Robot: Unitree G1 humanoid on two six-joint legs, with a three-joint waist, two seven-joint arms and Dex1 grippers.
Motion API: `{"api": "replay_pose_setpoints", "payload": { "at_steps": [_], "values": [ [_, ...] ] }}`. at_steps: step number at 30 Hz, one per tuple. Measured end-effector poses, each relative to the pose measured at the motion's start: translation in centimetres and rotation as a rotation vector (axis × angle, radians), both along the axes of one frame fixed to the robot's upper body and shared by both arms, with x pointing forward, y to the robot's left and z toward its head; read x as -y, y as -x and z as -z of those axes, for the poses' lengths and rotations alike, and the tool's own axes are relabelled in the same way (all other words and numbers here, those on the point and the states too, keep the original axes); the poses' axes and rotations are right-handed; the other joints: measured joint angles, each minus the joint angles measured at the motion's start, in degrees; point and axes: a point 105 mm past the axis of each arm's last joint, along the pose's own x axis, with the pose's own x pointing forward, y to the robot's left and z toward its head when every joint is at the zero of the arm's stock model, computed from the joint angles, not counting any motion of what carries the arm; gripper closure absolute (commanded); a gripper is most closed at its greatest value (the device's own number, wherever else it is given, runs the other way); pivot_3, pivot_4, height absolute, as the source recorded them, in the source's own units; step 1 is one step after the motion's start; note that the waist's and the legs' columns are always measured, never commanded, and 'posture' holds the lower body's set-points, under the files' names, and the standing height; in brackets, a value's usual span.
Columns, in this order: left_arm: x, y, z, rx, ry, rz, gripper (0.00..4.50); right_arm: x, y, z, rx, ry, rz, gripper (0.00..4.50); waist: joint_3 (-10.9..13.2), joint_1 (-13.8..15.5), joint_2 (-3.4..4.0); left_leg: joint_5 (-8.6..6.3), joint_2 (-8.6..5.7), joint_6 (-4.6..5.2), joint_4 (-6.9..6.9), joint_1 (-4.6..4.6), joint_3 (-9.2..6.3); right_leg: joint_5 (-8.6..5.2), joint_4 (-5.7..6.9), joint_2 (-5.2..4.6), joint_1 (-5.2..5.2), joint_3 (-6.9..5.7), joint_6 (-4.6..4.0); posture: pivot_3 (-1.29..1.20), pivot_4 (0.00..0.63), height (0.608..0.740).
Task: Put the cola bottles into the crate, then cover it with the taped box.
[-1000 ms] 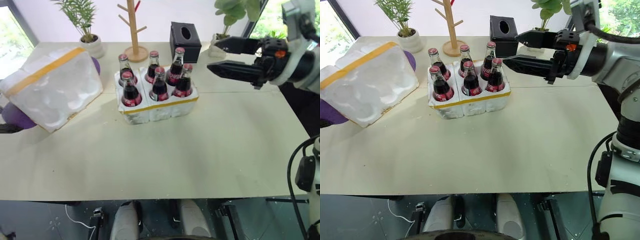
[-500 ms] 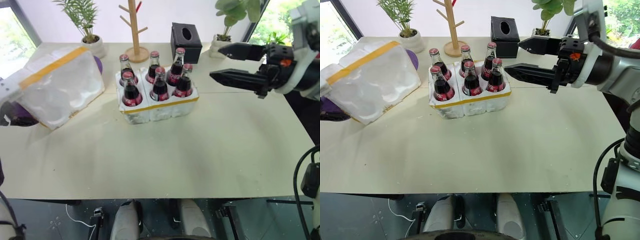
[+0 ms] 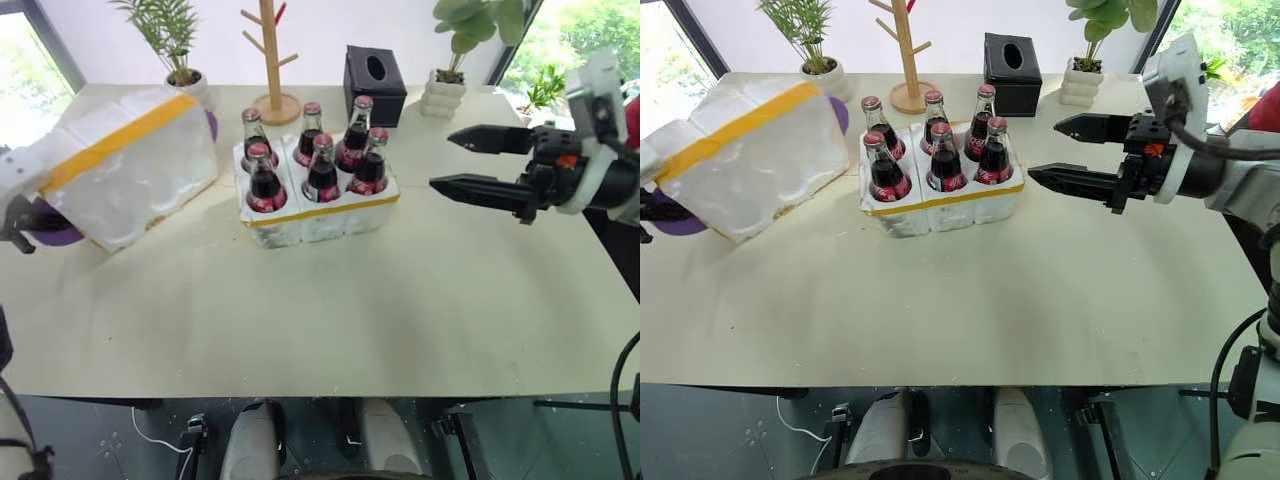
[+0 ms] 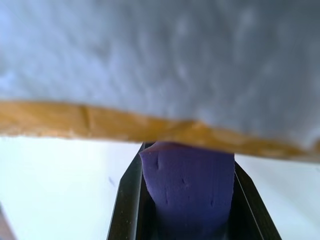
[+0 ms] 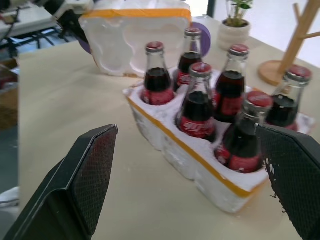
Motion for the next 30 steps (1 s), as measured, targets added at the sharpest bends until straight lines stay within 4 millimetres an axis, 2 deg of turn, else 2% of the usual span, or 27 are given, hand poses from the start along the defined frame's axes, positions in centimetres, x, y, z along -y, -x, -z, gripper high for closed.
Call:
{"api": "replay_pose_setpoints", "payload": {
  "at_steps": [2,6,9,11,13,15,22,25,30],
  "values": [
    [1.1,-1.2,-1.9,0.108,-0.013,0.044,4.2,0.4,0.0,0.3,-0.005,0.01,0.017,0.0,0.03,0.02,-0.1,0.0,0.01,0.0,0.0,-0.06,-0.02,0.01,0.0,0.02,-0.02,-0.02,0.01,0.0,0.15,0.74],
    [4.3,-3.3,-7.6,0.362,-0.09,0.162,4.2,0.7,0.0,1.1,-0.017,0.011,0.037,0.0,0.03,0.01,-0.14,-0.01,0.0,0.01,0.06,-0.11,-0.03,0.07,-0.02,0.01,-0.02,-0.02,0.12,0.0,0.15,0.74],
    [8.9,-4.3,-11.7,0.547,-0.174,0.285,4.2,0.9,0.0,1.3,-0.015,0.006,0.06,0.0,0.03,0.04,-0.14,-0.04,0.04,0.07,0.33,-0.23,-0.1,0.1,0.02,0.05,0.0,-0.03,0.18,0.0,0.15,0.74],
    [12.1,-4.1,-13.4,0.637,-0.246,0.364,4.2,0.9,-0.1,1.3,-0.01,-0.01,0.071,0.0,0.02,-0.05,-0.13,-0.11,0.07,0.19,0.59,-0.28,-0.1,0.12,0.08,0.07,0.04,-0.01,0.22,0.0,0.15,0.74],
    [14.7,-3.6,-13.8,0.678,-0.319,0.415,4.2,1.0,-0.3,1.6,-0.017,-0.028,0.085,0.0,0.01,-0.36,-0.1,-0.13,0.07,0.22,0.67,-0.26,-0.06,0.15,0.1,0.08,0.04,0.06,0.27,0.0,0.15,0.74],
    [16.7,-3.1,-13.0,0.675,-0.392,0.447,4.2,1.1,-0.4,1.9,-0.023,-0.042,0.099,0.0,0.01,-0.39,-0.1,-0.12,0.07,0.21,0.69,-0.24,-0.07,0.15,0.19,0.1,0.03,0.08,0.27,0.0,0.15,0.74],
    [19.7,-2.0,-10.0,0.693,-0.671,0.467,4.2,1.0,-0.7,1.7,-0.017,-0.09,0.121,0.0,0.01,0.07,-0.1,-0.13,0.05,0.21,0.73,-0.19,-0.09,0.14,0.26,0.12,0.07,0.11,0.26,0.0,0.15,0.74],
    [21.2,-1.6,-10.0,0.761,-0.774,0.503,4.2,1.1,-0.9,1.6,-0.018,-0.103,0.134,0.0,0.01,0.63,-0.1,-0.13,0.01,0.21,0.75,-0.18,-0.1,0.14,0.22,0.07,0.11,0.11,0.27,0.0,0.15,0.74],
    [22.4,-1.7,-10.2,0.866,-0.975,0.553,4.2,1.2,-1.0,1.6,-0.016,-0.107,0.146,0.0,0.0,1.39,-0.08,-0.13,0.01,0.22,0.75,-0.16,-0.11,0.14,0.21,0.08,0.13,0.11,0.27,0.0,0.15,0.74]
  ]
}}
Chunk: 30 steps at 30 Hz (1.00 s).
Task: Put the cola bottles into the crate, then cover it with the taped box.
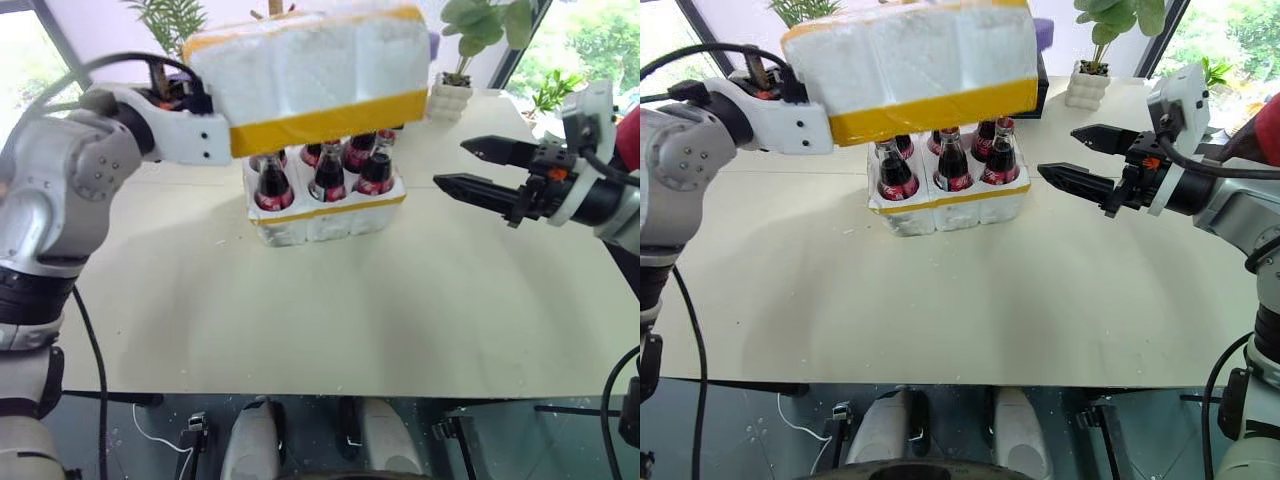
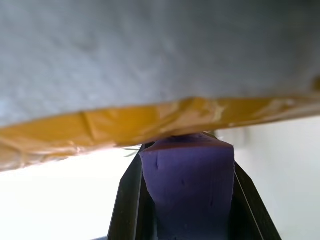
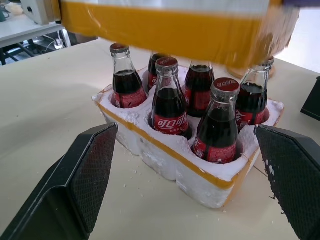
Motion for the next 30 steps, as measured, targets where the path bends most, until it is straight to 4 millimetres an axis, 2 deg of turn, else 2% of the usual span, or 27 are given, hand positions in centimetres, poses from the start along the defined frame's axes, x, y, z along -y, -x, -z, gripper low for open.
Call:
{"api": "replay_pose_setpoints", "payload": {
  "at_steps": [3,8,14,21,26,28,30],
  "values": [
    [0.1,-0.2,0.8,0.024,-0.062,0.011,4.2,0.0,0.0,-0.1,0.001,-0.007,0.002,0.0,0.0,-0.04,0.01,0.0,0.0,0.0,0.0,-0.01,0.01,0.0,-0.01,-0.01,0.0,0.0,0.0,0.0,0.15,0.74],
    [0.3,-1.2,3.2,-0.025,-0.059,0.025,4.2,0.3,0.3,0.1,-0.009,-0.014,0.002,0.0,0.0,-0.05,0.0,0.0,0.02,0.0,0.0,-0.01,-0.01,0.0,0.0,0.01,0.0,-0.01,0.01,0.0,0.15,0.74],
    [0.8,-1.6,4.1,-0.037,-0.053,0.038,4.2,0.8,0.5,0.1,-0.008,-0.01,0.019,0.0,0.0,-0.14,0.01,0.0,0.03,0.01,0.0,0.01,-0.01,0.0,0.0,0.03,0.0,-0.01,0.01,0.0,0.15,0.74],
    [0.7,-0.8,7.8,-0.142,-0.062,0.051,0.74,0.9,0.5,0.4,-0.022,-0.014,0.024,0.0,-0.02,-0.1,0.03,-0.01,0.03,0.01,0.0,0.02,0.0,0.0,0.0,0.01,0.02,-0.01,0.01,0.0,0.15,0.74],
    [0.7,1.2,9.8,-0.214,-0.037,0.083,0.74,1.2,0.4,1.0,-0.038,-0.01,0.033,0.0,-0.02,-0.11,0.03,-0.01,0.04,0.01,0.0,0.02,-0.03,0.0,0.0,0.01,0.03,-0.01,0.0,0.0,0.15,0.74],
    [0.6,2.3,9.8,-0.227,0.026,0.108,0.74,1.4,0.4,1.5,-0.049,-0.003,0.038,0.0,-0.02,-0.11,0.03,-0.01,0.04,0.01,0.0,0.04,-0.04,0.0,0.0,0.0,0.05,-0.01,0.0,0.0,0.15,0.74],
    [0.0,3.5,9.5,-0.259,0.174,0.118,0.74,1.6,0.4,1.9,-0.058,0.003,0.043,0.0,-0.02,-0.14,0.04,-0.01,0.04,0.01,0.0,0.05,-0.04,0.0,-0.01,-0.01,0.06,0.0,0.0,0.0,0.15,0.74]
  ]
}}
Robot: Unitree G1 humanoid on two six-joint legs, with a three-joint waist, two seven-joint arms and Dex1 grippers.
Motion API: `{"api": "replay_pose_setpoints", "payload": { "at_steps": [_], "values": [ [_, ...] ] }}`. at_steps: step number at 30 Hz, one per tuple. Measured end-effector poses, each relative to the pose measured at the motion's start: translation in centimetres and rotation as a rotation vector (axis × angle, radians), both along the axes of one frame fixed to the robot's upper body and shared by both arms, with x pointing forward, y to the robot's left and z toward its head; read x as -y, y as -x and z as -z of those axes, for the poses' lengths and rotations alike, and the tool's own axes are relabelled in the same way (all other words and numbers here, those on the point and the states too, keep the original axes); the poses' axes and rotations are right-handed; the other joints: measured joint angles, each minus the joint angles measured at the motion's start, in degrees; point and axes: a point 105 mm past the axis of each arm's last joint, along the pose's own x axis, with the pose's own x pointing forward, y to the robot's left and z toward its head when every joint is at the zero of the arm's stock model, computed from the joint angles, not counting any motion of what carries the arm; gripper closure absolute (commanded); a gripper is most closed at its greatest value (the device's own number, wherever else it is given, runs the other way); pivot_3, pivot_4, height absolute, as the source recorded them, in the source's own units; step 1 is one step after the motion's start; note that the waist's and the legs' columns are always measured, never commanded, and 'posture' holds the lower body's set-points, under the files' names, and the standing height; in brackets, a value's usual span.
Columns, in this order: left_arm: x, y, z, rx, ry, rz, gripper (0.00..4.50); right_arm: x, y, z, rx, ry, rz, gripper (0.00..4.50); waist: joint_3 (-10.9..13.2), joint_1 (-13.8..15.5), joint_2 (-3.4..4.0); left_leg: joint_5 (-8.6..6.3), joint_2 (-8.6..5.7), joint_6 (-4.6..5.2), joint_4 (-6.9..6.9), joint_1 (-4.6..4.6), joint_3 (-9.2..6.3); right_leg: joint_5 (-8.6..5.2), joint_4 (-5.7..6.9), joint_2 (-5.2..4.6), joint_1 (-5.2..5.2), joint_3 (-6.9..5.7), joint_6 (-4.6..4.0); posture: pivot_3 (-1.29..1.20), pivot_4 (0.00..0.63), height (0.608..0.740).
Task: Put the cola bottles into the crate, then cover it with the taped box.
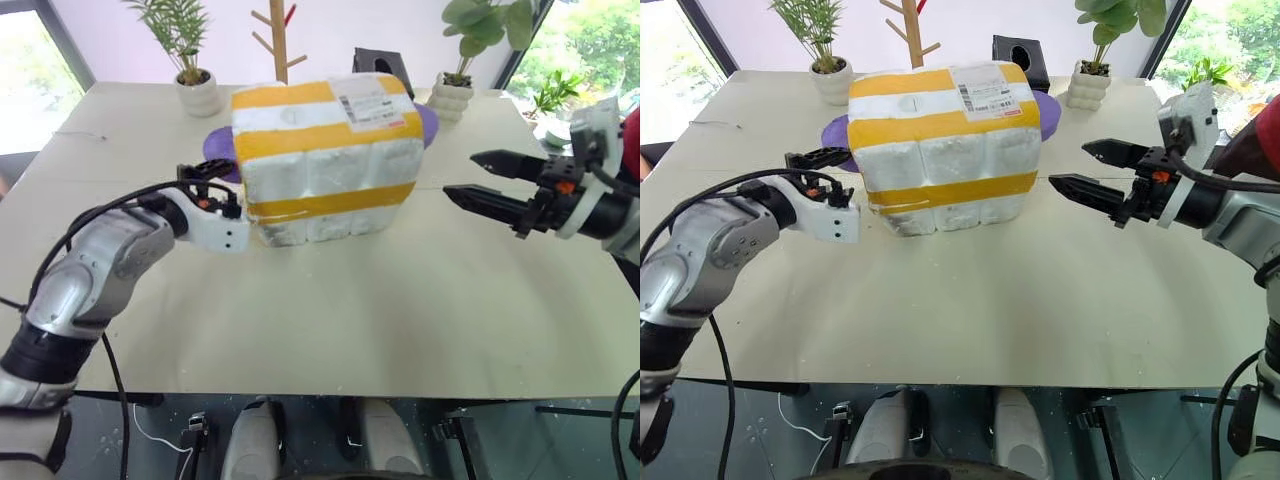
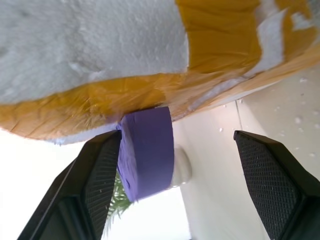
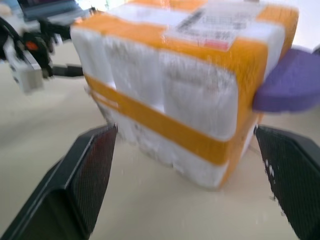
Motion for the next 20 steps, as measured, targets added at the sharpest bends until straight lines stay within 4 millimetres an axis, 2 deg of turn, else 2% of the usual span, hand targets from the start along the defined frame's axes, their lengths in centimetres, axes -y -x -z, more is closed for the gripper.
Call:
{"api": "replay_pose_setpoints", "payload": {
  "at_steps": [5,7,8,10,12,14,17,20],
  "values": [
    [-2.1,1.9,-0.5,-0.219,0.397,-0.046,0.74,0.8,-0.2,0.5,-0.009,0.006,0.017,0.0,0.0,-0.03,0.0,0.0,0.0,0.0,0.0,0.16,-0.05,-0.01,0.0,0.03,0.16,-0.03,0.0,0.0,0.15,0.74],
    [-3.7,2.4,-1.5,-0.383,0.679,-0.079,0.74,1.2,-0.4,0.5,-0.007,0.008,0.026,0.0,0.0,-0.06,0.0,0.0,0.0,-0.01,0.01,0.26,-0.05,-0.01,0.0,0.03,0.25,-0.03,0.01,0.0,0.15,0.74],
    [-4.2,2.6,-2.5,-0.492,0.879,-0.063,0.74,1.4,-0.5,0.6,-0.01,0.008,0.026,0.0,0.01,-0.01,-0.01,0.01,0.0,-0.01,0.01,0.28,-0.09,-0.02,0.0,0.03,0.3,-0.06,0.02,0.0,0.15,0.74],
    [-4.8,3.7,-4.4,-0.66,1.1,-0.003,0.74,1.2,-0.7,0.5,-0.013,0.01,0.005,0.0,0.02,-0.19,-0.04,0.01,-0.01,-0.02,0.02,0.29,-0.12,-0.03,-0.01,0.05,0.34,-0.07,0.05,0.0,0.15,0.74],
    [-5.6,5.2,-5.8,-0.744,1.133,0.058,0.74,1.2,-0.7,0.3,-0.019,0.022,-0.023,0.0,-0.01,-0.71,0.02,0.01,-0.03,-0.01,-0.03,0.38,-0.08,-0.06,-0.01,0.03,0.36,-0.03,0.07,0.0,0.15,0.74],
    [-6.4,7.0,-5.9,-0.878,1.081,0.089,0.74,1.2,-0.5,0.0,-0.026,0.049,-0.061,0.0,0.0,-1.51,0.02,-0.01,-0.03,0.0,-0.15,0.47,-0.07,-0.1,-0.01,0.04,0.39,-0.04,0.05,0.0,0.15,0.74],
    [-7.4,7.9,-6.3,-0.98,1.063,0.107,0.74,0.7,-0.3,-0.1,-0.035,0.088,-0.13,0.0,0.0,-1.58,0.02,-0.01,0.01,-0.01,-0.21,0.51,-0.07,-0.17,-0.01,0.08,0.38,-0.06,-0.07,0.0,0.15,0.74],
    [-8.0,7.9,-6.5,-0.994,1.026,0.108,0.74,0.1,-0.3,0.0,-0.036,0.107,-0.176,0.0,0.02,-1.55,0.05,-0.02,0.01,-0.01,-0.22,0.54,0.04,-0.26,-0.02,0.01,0.36,-0.03,-0.23,0.0,0.15,0.74]
  ]
}}
